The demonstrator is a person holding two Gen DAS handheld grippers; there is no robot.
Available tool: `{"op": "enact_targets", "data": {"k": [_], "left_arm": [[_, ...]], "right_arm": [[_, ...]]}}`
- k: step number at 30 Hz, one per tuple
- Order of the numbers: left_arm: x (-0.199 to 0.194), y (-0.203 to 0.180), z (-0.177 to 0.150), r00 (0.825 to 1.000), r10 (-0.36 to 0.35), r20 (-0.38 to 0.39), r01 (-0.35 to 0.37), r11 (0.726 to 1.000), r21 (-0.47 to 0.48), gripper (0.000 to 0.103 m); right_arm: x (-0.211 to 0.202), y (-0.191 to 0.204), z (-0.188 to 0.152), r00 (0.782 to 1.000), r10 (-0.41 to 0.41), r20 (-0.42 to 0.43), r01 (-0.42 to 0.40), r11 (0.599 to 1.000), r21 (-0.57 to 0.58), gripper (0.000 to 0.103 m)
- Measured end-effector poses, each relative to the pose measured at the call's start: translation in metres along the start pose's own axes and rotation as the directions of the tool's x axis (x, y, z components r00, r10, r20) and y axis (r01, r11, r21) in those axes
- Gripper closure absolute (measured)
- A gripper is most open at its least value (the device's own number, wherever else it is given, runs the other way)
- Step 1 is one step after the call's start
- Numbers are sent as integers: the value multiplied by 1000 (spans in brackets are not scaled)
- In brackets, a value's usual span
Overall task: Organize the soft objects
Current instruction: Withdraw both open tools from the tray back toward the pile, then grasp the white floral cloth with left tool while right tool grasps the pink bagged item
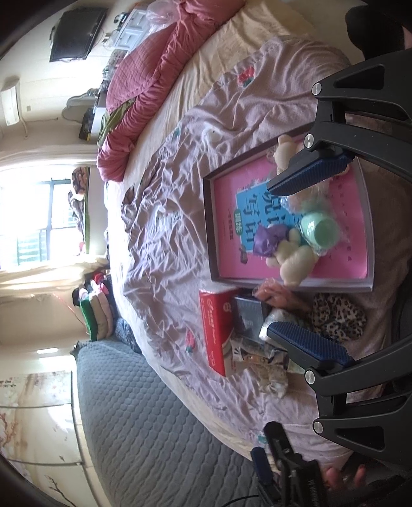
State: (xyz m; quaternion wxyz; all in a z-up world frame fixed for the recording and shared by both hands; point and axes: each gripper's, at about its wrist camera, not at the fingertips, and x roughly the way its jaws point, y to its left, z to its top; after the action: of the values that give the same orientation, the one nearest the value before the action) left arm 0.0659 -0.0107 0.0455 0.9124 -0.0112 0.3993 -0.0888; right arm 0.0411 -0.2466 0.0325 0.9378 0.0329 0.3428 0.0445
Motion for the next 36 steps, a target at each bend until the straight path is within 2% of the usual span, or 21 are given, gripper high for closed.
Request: {"op": "enact_targets", "data": {"k": [15,36], "left_arm": [[-1,49,-11,998,56,-25,-57,996,-68,18],[24,65,-30,996,48,-80,-56,994,-97,18]], "right_arm": [[13,30,-3,998,46,-31,-48,997,-58,20],[44,61,-29,988,108,-111,-120,986,-112,20]]}}
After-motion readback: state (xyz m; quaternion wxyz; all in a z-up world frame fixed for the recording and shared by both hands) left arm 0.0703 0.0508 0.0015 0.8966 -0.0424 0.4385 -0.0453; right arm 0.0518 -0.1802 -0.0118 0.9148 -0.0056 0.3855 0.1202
